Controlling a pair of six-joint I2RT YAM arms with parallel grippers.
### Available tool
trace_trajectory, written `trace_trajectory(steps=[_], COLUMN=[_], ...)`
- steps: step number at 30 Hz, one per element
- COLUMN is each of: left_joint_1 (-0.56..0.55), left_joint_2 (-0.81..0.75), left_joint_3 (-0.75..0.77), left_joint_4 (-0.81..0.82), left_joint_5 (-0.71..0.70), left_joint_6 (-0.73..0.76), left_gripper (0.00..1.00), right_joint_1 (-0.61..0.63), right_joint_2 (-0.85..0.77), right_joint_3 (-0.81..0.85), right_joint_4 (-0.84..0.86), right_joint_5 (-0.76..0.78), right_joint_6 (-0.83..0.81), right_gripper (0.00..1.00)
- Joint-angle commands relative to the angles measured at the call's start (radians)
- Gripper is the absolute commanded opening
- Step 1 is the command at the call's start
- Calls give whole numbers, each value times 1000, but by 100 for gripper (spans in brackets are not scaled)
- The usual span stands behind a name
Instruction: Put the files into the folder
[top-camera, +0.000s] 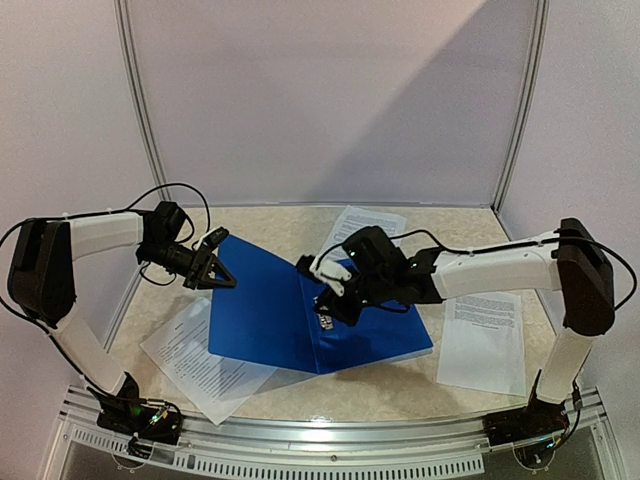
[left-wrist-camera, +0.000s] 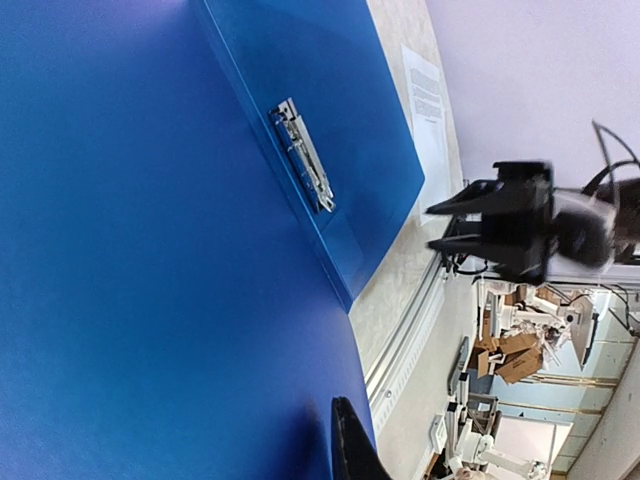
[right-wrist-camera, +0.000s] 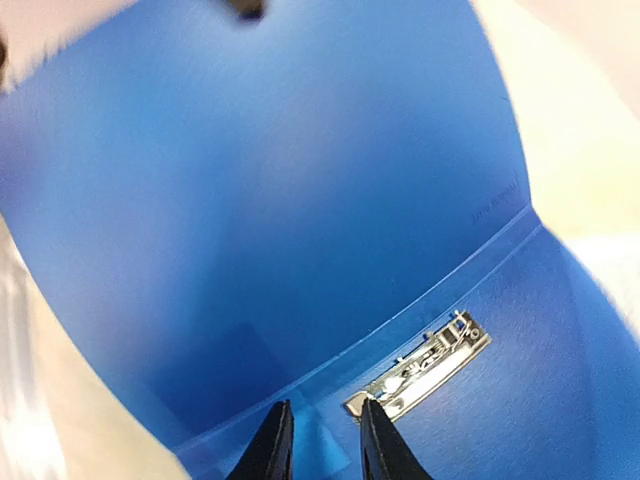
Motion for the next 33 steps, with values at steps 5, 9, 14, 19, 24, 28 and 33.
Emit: trace_trajectory(steps=[5, 9, 14, 19, 24, 28, 33], left_joint_1=[-10, -10, -10, -11, -11, -10, -10], left_joint_2=[-4, 6, 25, 31, 31, 30, 32], left_joint_3=[30, 31, 40, 43, 45, 47, 48], left_joint_4=[-33, -33, -42, -49, -51, -54, -58], left_joint_5=[-16, -10, 5, 10, 11, 14, 9], left_joint_6=[29, 29, 53, 56, 55, 57, 59], left_gripper=[12, 12, 12, 13, 13, 13, 14], right_joint_1=[79, 78, 64, 50, 25, 21, 20], right_joint_2=[93, 96, 138, 173, 182, 185, 182], right_joint_3=[-142, -150, -145, -111, -85, -78, -81], right_joint_4=[200, 227, 255, 220, 188, 168, 132], right_joint_5=[194, 216, 228, 197, 192, 165, 132], right_joint_6=[-832, -911, -942, -962, -966, -967, -974], right_gripper=[22, 28, 29, 25, 21, 16, 15])
